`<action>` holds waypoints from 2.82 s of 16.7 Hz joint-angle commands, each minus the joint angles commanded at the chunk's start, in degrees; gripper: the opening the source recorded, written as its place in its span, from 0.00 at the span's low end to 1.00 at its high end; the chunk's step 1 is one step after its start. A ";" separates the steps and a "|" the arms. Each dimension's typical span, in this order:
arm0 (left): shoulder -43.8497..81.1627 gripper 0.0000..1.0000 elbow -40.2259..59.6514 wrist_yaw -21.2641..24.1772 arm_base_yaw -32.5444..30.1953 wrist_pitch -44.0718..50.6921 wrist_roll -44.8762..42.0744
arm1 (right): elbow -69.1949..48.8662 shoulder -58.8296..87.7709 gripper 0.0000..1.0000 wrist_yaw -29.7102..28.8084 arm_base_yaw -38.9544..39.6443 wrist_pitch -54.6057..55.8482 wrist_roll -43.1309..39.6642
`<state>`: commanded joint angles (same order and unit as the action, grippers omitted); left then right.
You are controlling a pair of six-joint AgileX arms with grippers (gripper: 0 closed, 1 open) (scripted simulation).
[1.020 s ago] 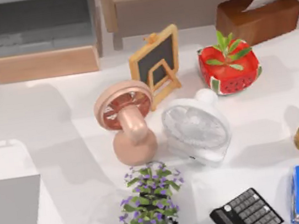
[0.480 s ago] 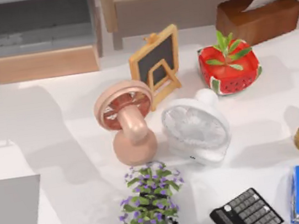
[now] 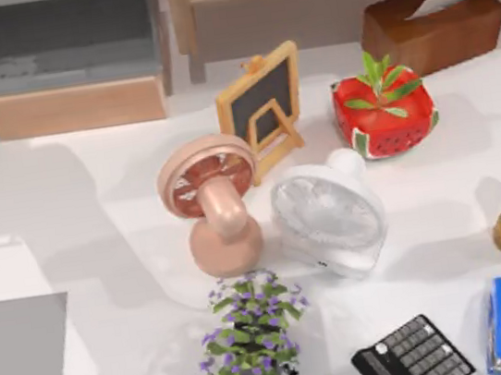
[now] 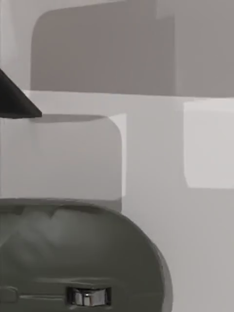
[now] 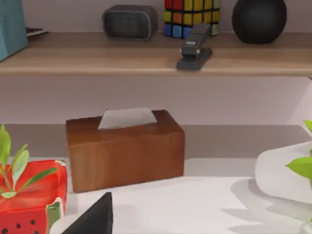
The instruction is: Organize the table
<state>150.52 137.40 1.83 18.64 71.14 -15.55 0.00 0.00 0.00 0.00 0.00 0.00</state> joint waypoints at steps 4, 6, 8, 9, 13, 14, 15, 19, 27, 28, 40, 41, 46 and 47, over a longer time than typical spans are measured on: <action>0.00 0.55 0.00 0.00 0.00 0.00 0.00 | 0.00 0.00 1.00 0.00 0.00 0.00 0.00; 0.00 0.40 0.00 0.00 0.00 0.00 0.00 | 0.00 0.00 1.00 0.00 0.00 0.00 0.00; 0.00 0.25 0.00 0.00 0.00 0.00 0.00 | 0.00 0.00 1.00 0.00 0.00 0.00 0.00; 0.00 0.17 0.00 0.00 0.00 0.00 0.00 | 0.00 0.00 1.00 0.00 0.00 0.00 0.00; 0.00 0.00 0.00 0.00 0.00 0.00 0.00 | 0.00 0.00 1.00 0.00 0.00 0.00 0.00; 0.00 0.00 0.00 0.00 0.00 0.00 0.00 | 0.00 0.00 1.00 0.00 0.00 0.00 0.00; 0.00 0.00 0.00 0.00 0.00 0.00 0.00 | 0.00 0.00 1.00 0.00 0.00 0.00 0.00; 0.00 0.00 0.00 0.00 0.00 0.00 0.00 | 0.00 0.00 1.00 0.00 0.00 0.00 0.00; -7.54 0.00 -3.40 -0.35 0.55 -0.13 1.98 | 0.00 0.00 1.00 0.00 0.00 0.00 0.00; -9.71 0.00 -4.87 -0.48 0.40 -0.55 2.46 | 0.00 0.00 1.00 0.00 0.00 0.00 0.00; -42.35 0.00 -34.97 -1.16 -9.08 -11.85 8.01 | 0.00 0.00 1.00 0.00 0.00 0.00 0.00; -44.86 0.00 -38.34 -1.15 -10.17 -12.98 8.47 | 0.00 0.00 1.00 0.00 0.00 0.00 0.00; -55.13 0.00 -56.06 -1.17 -15.16 -18.60 10.70 | 0.00 0.00 1.00 0.00 0.00 0.00 0.00; -56.62 0.00 -59.65 -1.21 -15.97 -19.69 11.12 | 0.00 0.00 1.00 0.00 0.00 0.00 0.00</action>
<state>93.90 77.74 0.62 2.66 51.45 -4.44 0.00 0.00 0.00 0.00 0.00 0.00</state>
